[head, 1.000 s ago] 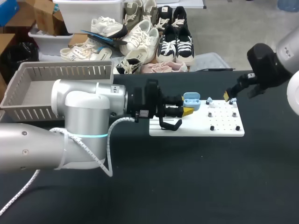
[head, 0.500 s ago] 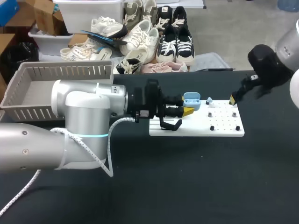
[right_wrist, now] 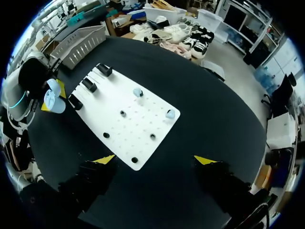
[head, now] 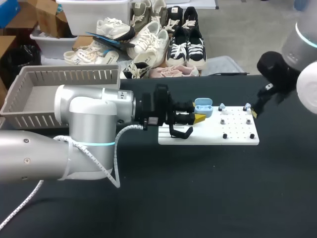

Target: Pick up each earbud case from the left stands, insert the matching earbuds, close the lid, and place the case in the box.

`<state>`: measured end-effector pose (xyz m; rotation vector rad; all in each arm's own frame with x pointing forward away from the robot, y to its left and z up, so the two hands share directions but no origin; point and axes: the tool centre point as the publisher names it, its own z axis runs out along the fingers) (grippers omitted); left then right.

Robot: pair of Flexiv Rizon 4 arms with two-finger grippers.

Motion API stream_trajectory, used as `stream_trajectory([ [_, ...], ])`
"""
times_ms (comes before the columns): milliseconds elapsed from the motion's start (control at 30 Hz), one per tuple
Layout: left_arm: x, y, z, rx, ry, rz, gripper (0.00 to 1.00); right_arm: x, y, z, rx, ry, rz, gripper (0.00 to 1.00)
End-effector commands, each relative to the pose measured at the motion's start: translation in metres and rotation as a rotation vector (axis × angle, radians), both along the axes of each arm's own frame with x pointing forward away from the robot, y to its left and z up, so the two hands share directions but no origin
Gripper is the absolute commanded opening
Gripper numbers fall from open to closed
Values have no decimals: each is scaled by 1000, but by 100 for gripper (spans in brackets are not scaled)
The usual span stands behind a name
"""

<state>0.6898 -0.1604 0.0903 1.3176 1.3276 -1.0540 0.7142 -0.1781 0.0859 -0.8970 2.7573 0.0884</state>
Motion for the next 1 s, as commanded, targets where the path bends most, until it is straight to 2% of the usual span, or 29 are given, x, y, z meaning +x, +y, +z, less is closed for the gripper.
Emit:
stream_trajectory([
  [33,-2,0,0,-2,-3,6,0,16,4,-11,-17,40,38,100],
  [433,-2,0,0,-2,-3,6,0,45,1,-28,-73,74,123,100],
  [633,-2,0,0,-2,-3,6,0,57,-1,-33,-101,76,123,100],
  [1000,-2,0,0,-2,-3,6,0,73,5,-51,-101,78,95,100],
])
